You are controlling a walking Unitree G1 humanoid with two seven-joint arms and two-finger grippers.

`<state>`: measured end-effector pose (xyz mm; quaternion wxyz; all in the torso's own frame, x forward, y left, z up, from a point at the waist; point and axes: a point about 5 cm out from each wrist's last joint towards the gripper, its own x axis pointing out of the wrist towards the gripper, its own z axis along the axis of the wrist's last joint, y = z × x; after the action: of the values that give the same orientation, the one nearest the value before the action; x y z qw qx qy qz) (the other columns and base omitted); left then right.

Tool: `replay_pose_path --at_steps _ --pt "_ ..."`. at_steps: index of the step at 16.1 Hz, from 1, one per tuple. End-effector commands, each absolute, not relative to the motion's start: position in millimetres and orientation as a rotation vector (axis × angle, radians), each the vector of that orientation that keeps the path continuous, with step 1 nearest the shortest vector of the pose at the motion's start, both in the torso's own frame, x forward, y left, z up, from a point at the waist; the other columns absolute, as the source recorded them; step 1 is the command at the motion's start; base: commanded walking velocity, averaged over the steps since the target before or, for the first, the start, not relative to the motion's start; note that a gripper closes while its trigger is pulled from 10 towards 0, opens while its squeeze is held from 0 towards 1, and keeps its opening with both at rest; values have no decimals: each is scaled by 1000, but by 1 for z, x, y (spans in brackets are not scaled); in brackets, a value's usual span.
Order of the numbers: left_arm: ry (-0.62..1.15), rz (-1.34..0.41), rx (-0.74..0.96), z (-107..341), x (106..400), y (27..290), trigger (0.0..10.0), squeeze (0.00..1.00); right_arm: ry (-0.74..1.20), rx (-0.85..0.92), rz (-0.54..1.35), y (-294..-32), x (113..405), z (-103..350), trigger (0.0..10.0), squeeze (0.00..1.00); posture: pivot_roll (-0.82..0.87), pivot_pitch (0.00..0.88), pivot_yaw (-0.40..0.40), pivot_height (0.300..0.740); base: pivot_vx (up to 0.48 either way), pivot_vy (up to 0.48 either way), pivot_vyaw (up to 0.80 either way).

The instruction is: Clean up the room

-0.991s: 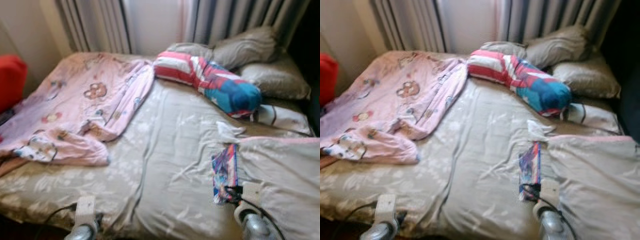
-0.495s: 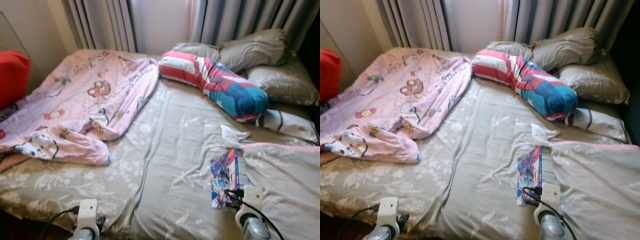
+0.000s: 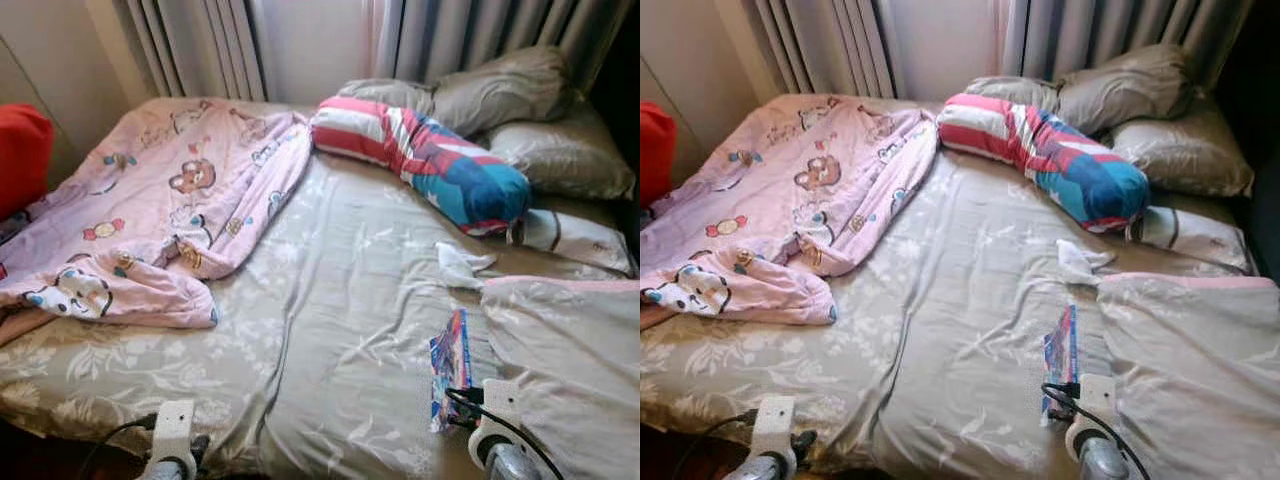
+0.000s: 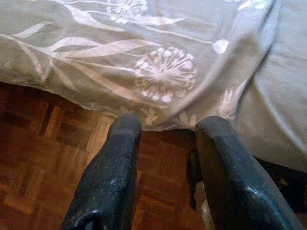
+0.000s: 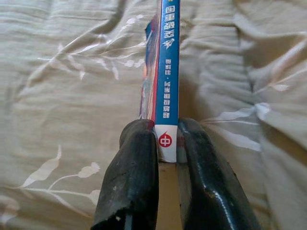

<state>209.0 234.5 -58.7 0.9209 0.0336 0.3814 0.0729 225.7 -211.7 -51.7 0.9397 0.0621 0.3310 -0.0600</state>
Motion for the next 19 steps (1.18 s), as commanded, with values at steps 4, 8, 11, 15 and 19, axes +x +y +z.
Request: replay_pose_path --at_steps 4,8,11,15,19 --pt "825 137 120 -63 196 247 10000 0 652 188 -82 -201 233 -49 10000 0 111 153 63 740 0 0 0" --pt "827 125 152 -61 194 254 10000 0 658 215 -77 -195 234 -49 10000 0 124 172 90 740 0 0 0" --pt "830 116 173 -60 193 259 10000 0 673 202 -117 -198 232 -51 10000 0 125 173 109 740 0 0 0" --pt "823 95 187 -58 196 259 10000 0 710 145 -181 -210 228 -52 10000 0 120 170 116 740 0 0 0" --pt "817 86 184 -58 200 253 10000 0 705 124 -177 -213 230 -51 10000 569 117 162 105 740 0 0 0"
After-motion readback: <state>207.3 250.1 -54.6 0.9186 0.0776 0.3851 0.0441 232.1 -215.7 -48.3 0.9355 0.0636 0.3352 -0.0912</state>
